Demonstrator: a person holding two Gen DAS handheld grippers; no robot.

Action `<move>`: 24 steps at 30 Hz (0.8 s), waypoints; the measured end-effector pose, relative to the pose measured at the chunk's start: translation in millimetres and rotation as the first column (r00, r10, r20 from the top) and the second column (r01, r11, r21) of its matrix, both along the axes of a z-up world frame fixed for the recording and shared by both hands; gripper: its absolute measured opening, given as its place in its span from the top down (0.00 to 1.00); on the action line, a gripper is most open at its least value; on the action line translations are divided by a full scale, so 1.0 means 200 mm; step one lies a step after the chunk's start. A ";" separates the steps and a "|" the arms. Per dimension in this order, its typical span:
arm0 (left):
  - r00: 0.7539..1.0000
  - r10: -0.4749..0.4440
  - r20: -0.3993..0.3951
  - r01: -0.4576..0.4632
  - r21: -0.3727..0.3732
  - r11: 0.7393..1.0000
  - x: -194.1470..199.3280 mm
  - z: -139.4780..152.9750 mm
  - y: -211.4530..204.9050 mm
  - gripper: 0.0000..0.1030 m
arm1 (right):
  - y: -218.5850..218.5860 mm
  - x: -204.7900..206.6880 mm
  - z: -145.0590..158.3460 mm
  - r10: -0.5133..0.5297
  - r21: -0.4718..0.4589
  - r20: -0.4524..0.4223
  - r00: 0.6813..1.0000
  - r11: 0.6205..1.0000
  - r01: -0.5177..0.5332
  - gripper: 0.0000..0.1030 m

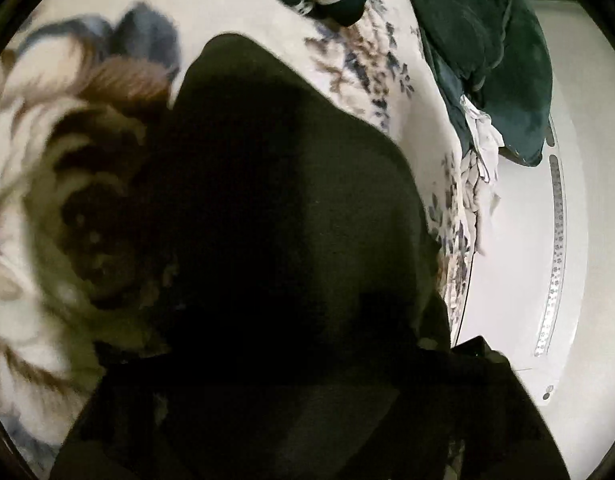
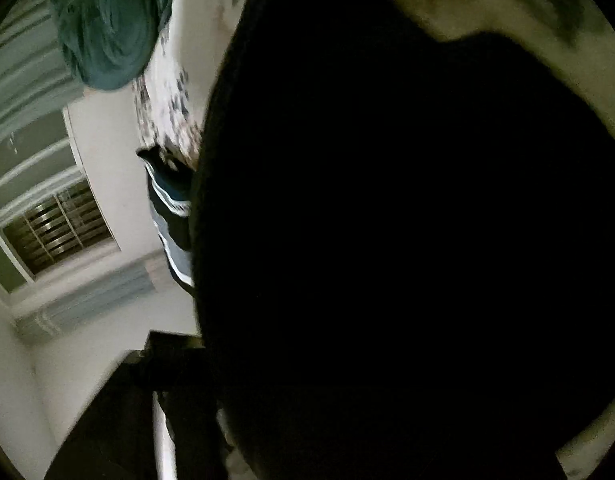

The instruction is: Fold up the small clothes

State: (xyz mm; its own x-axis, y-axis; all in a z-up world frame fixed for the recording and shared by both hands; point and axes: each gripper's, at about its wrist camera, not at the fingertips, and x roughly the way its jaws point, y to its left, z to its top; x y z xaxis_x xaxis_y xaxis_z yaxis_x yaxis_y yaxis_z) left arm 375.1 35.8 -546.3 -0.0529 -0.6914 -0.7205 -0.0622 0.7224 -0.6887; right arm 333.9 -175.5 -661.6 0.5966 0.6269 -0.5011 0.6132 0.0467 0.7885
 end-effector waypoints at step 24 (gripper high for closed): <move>0.972 0.133 0.193 -0.113 -0.112 0.987 0.92 0.90 0.27 0.77 | 0.10 0.86 1.18 0.117 -0.253 0.232 0.966 0.966 -0.057 0.67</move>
State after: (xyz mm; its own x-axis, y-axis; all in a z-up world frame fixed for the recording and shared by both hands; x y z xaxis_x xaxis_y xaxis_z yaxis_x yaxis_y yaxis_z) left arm 559.2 90.0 -366.0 0.1745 -0.7528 -0.6347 -0.0003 0.6446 -0.7645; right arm 505.2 -156.0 -426.6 0.6676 0.5599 -0.4908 0.3895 0.2991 0.8711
